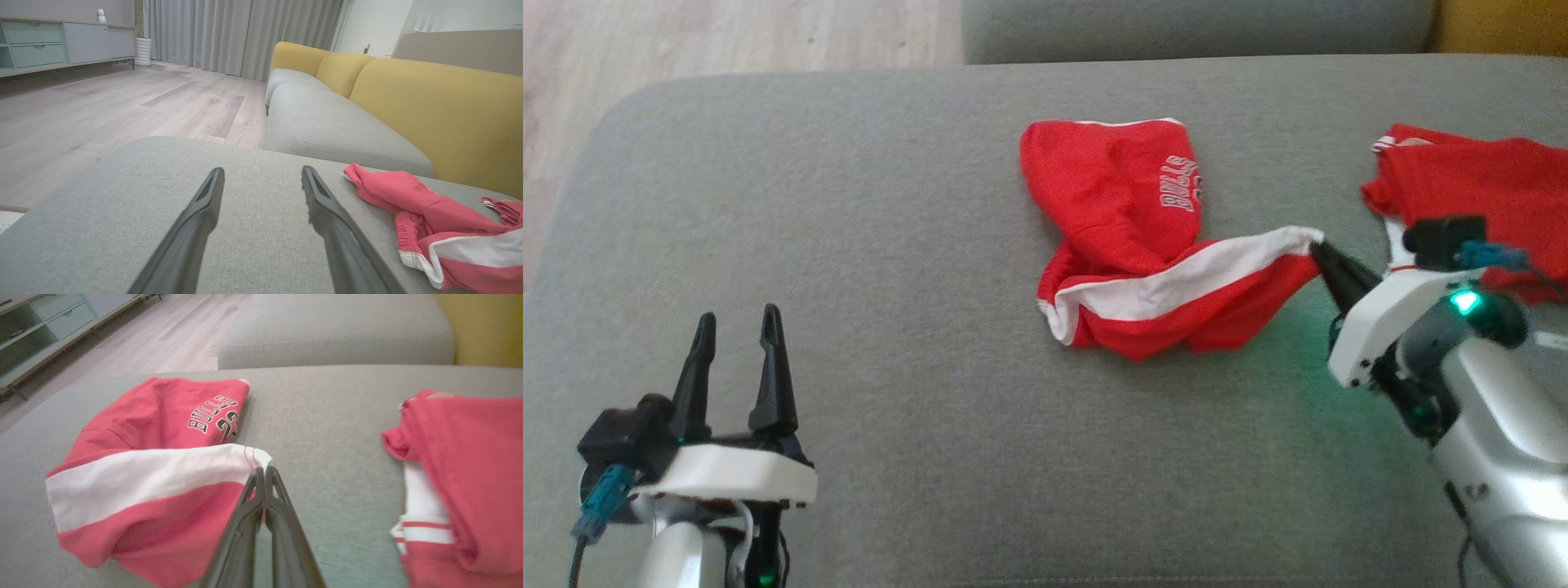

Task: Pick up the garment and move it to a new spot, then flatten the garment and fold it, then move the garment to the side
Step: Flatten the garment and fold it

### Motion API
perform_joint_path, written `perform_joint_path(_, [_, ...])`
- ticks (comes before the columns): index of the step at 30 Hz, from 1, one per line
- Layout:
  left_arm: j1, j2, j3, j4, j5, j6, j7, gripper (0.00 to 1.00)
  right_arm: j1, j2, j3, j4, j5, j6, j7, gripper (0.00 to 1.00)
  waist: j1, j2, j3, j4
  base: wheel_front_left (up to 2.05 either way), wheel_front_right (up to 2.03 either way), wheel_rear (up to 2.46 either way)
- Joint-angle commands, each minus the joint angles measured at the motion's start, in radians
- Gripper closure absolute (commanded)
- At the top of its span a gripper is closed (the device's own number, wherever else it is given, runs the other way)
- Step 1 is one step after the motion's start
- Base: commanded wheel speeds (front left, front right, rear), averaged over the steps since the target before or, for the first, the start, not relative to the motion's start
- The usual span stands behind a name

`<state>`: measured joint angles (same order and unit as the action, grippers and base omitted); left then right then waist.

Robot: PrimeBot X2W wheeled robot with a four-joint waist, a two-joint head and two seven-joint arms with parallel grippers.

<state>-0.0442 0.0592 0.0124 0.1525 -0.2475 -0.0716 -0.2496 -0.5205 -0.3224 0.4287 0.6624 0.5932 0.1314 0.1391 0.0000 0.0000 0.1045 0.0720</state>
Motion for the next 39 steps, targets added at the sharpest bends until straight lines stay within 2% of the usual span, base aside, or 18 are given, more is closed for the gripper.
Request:
perform_joint_path(1, [-0.022,0.008,0.034,-0.029,0.01,-0.006,-0.012,0.0,-0.012,-0.021,0.004,-0.045,-0.014,-0.001,-0.011,1.0,0.0,0.0,-0.012,-0.022,0.0,0.0,0.0])
perform_joint_path(5, [-0.011,0.005,0.04,-0.028,0.01,-0.004,-0.012,0.0,0.032,-0.074,-0.036,-0.107,-0.102,-0.001,0.026,1.0,0.0,0.0,-0.021,-0.059,0.0,0.0,0.0])
perform_joint_path(8, [-0.007,0.003,0.037,-0.028,0.01,-0.004,-0.012,0.0,0.089,-0.088,-0.076,-0.162,-0.157,-0.001,0.086,1.0,0.0,0.0,-0.023,-0.075,0.0,0.0,0.0])
perform_joint_path(13, [-0.01,0.002,0.034,-0.024,0.01,-0.008,-0.012,0.0,0.209,-0.069,-0.122,-0.248,-0.192,-0.001,0.189,0.98,0.0,0.0,-0.019,-0.082,0.0,0.0,0.0])
perform_joint_path(14, [-0.011,0.002,0.034,-0.024,0.01,-0.009,-0.012,0.0,0.229,-0.062,-0.127,-0.261,-0.196,-0.001,0.206,0.63,0.0,0.0,-0.018,-0.082,0.0,0.0,0.0])
perform_joint_path(15, [-0.013,0.002,0.034,-0.024,0.01,-0.009,-0.012,0.0,0.247,-0.053,-0.134,-0.27,-0.198,-0.001,0.22,0.13,0.0,0.0,-0.017,-0.082,0.0,0.0,0.0])
perform_joint_path(16, [-0.014,0.002,0.034,-0.024,0.011,-0.01,-0.012,0.0,0.263,-0.043,-0.139,-0.279,-0.199,-0.001,0.232,0.0,0.0,0.0,-0.016,-0.082,0.0,0.0,0.0])
perform_joint_path(19, [-0.016,0.003,0.034,-0.021,0.012,-0.013,-0.012,0.0,0.296,-0.023,-0.154,-0.302,-0.204,-0.001,0.255,0.0,0.0,0.0,-0.015,-0.079,0.0,0.0,0.0])
perform_joint_path(22, [-0.02,0.01,0.037,-0.018,0.013,-0.015,-0.012,0.0,0.306,-0.014,-0.218,-0.352,-0.213,-0.001,0.225,0.0,0.0,0.0,-0.017,-0.078,0.0,0.0,0.0])
perform_joint_path(26, [-0.022,0.021,0.044,-0.017,0.014,-0.012,-0.012,0.0,0.323,0.022,-0.32,-0.451,-0.236,-0.001,0.13,0.0,0.0,0.0,-0.021,-0.078,0.0,0.0,0.0])
perform_joint_path(30, [-0.024,0.028,0.05,-0.021,0.009,-0.009,-0.012,0.0,0.343,0.083,-0.374,-0.516,-0.248,-0.001,-0.011,0.0,0.0,0.0,-0.022,-0.08,0.0,0.0,0.0])
perform_joint_path(33, [-0.023,0.032,0.048,-0.02,0.002,-0.011,-0.01,0.0,0.361,0.124,-0.389,-0.504,-0.256,-0.001,-0.148,0.0,0.0,0.0,-0.021,-0.084,0.0,0.0,0.0])
perform_joint_path(36, [-0.031,0.036,0.039,-0.015,-0.007,-0.018,0.004,0.0,0.364,0.135,-0.388,-0.485,-0.256,-0.001,-0.187,0.0,0.0,0.0,-0.021,-0.086,0.0,0.0,0.0])
perform_joint_path(39, [-0.068,0.055,0.003,-0.007,-0.042,-0.038,0.076,0.0,0.356,0.14,-0.379,-0.461,-0.26,-0.001,-0.221,0.0,0.0,0.0,-0.018,-0.093,0.0,0.0,0.0])
